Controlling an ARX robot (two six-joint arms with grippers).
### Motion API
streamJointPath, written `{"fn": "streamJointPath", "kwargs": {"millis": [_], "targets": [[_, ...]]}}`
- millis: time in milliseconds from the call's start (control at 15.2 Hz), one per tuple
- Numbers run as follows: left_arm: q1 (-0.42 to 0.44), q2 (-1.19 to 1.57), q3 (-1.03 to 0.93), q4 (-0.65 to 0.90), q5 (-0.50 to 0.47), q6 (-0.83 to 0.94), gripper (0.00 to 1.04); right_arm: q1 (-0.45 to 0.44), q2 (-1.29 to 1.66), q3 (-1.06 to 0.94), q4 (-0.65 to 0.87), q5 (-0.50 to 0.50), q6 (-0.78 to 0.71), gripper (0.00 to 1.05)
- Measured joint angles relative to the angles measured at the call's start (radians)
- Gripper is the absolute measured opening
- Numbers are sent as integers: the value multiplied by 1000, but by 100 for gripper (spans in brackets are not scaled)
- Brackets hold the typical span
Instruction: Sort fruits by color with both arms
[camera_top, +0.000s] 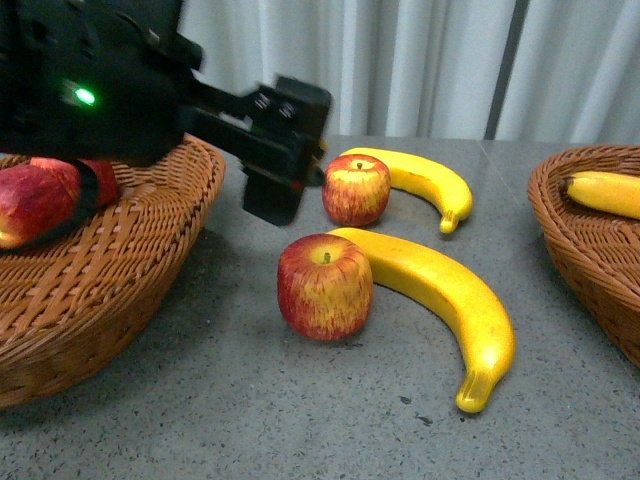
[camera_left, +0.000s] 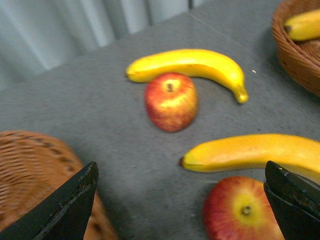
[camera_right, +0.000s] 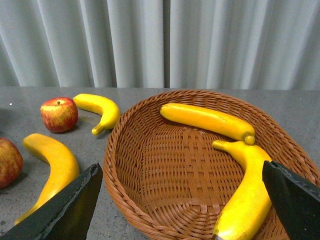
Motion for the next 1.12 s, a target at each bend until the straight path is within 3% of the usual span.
{"fn": "streamJointPath", "kwargs": {"millis": [330, 858, 924, 1122], "targets": [[-64, 161, 74, -27, 49, -6, 98, 0, 0, 0, 0, 0, 0, 98], [-108, 196, 61, -96, 10, -29, 98, 0, 0, 0, 0, 0, 0, 98], [-108, 197, 61, -103, 10, -32, 94, 0, 0, 0, 0, 0, 0, 98], [-105, 199, 61, -102, 20, -37, 67, 0, 0, 0, 0, 0, 0, 98]]}}
